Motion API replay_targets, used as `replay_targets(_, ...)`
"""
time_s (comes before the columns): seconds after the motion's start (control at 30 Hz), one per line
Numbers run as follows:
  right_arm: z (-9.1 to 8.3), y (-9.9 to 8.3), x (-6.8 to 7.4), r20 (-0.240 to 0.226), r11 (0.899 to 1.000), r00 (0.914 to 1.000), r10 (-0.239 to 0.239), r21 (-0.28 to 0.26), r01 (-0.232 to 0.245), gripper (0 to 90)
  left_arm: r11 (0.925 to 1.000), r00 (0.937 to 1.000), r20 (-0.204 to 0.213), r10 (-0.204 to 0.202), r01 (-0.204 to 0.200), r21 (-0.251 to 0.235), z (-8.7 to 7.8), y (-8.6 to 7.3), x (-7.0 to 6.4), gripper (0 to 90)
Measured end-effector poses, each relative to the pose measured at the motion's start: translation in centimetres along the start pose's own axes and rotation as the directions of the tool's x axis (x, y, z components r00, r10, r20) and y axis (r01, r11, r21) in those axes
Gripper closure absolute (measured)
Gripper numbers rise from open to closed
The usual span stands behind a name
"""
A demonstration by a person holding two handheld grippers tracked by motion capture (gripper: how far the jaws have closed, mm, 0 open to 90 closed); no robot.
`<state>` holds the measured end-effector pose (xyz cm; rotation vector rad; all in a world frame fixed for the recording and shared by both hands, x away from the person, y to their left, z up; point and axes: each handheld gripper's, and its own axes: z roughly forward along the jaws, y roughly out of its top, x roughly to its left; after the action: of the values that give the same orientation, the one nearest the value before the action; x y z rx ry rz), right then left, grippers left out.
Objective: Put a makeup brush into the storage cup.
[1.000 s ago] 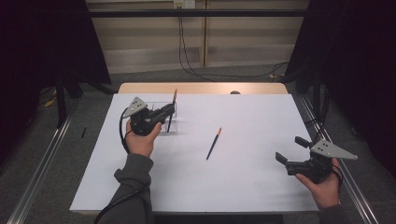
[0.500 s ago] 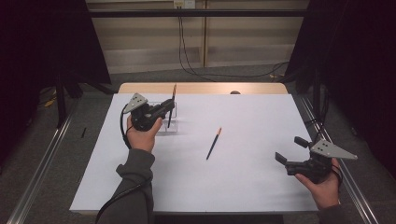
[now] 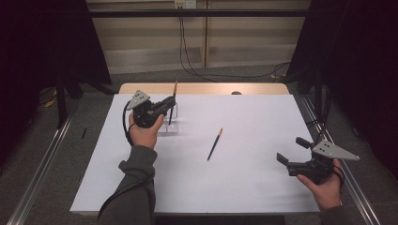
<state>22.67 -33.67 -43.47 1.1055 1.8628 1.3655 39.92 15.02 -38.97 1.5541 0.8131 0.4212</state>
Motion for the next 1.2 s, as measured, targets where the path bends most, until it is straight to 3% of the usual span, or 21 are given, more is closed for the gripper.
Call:
replay_targets(0.9,0.0,-0.1,-0.2,-0.001,1.000,1.0000,-0.003,-0.002,0.003,2.9,0.9992,0.9994,-0.031,-0.018,0.017,-0.035,2.0,0.4,0.6,83.3)
replay_targets(1.2,0.1,-0.1,-0.2,-0.002,1.000,1.0000,-0.007,0.001,0.007,2.9,0.9996,0.9994,-0.033,-0.003,0.002,-0.028,2.7,0.6,0.7,83.3)
